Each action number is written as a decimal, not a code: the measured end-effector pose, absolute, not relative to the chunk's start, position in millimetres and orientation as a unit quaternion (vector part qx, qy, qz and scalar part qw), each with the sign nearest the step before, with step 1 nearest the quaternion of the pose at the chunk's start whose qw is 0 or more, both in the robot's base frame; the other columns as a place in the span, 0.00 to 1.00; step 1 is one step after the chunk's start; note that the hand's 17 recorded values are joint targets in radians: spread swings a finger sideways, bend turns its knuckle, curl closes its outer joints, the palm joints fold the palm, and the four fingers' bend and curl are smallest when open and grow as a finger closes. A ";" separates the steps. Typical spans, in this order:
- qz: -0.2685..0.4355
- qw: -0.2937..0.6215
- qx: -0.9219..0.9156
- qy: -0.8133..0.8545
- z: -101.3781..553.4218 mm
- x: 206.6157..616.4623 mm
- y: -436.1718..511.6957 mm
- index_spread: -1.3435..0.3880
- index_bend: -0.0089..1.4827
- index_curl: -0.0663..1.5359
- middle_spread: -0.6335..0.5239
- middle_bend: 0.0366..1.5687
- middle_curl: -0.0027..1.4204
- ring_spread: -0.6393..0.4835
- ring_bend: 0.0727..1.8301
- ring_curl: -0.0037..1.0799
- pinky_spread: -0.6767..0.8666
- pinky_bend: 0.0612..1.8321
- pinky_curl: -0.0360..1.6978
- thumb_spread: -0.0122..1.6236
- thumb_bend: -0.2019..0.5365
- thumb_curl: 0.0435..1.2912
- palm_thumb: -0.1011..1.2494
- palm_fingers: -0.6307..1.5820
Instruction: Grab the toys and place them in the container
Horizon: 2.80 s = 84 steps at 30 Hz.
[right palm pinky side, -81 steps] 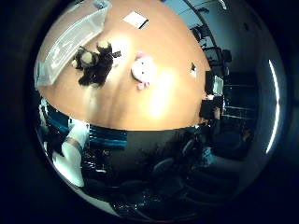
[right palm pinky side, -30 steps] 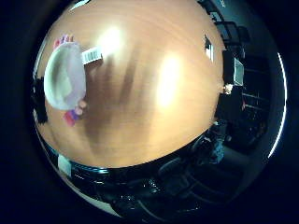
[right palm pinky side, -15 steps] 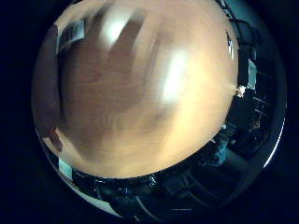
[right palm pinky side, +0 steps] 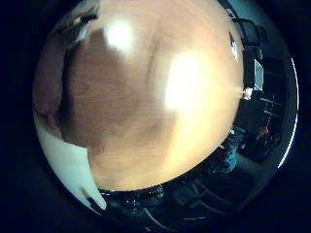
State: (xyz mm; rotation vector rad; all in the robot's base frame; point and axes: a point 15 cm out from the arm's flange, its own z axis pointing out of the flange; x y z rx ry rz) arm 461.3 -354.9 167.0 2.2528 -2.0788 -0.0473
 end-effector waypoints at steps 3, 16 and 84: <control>-0.006 0.037 0.734 -0.678 182.6 458.3 -353.5 0.57 0.66 0.58 0.34 0.77 0.62 0.35 0.72 0.67 0.29 0.67 0.47 0.69 0.29 0.27 0.80 0.78; 0.012 0.044 0.733 -0.679 343.3 401.3 -306.7 0.61 0.69 0.65 0.38 0.81 0.66 0.35 0.75 0.74 0.31 0.67 0.59 0.72 0.26 0.36 0.86 0.75; 0.113 -0.104 0.902 -0.403 515.4 406.9 213.5 0.51 0.15 0.35 0.50 0.21 0.32 0.63 0.28 0.34 0.67 0.25 0.39 0.61 0.22 0.17 0.24 0.29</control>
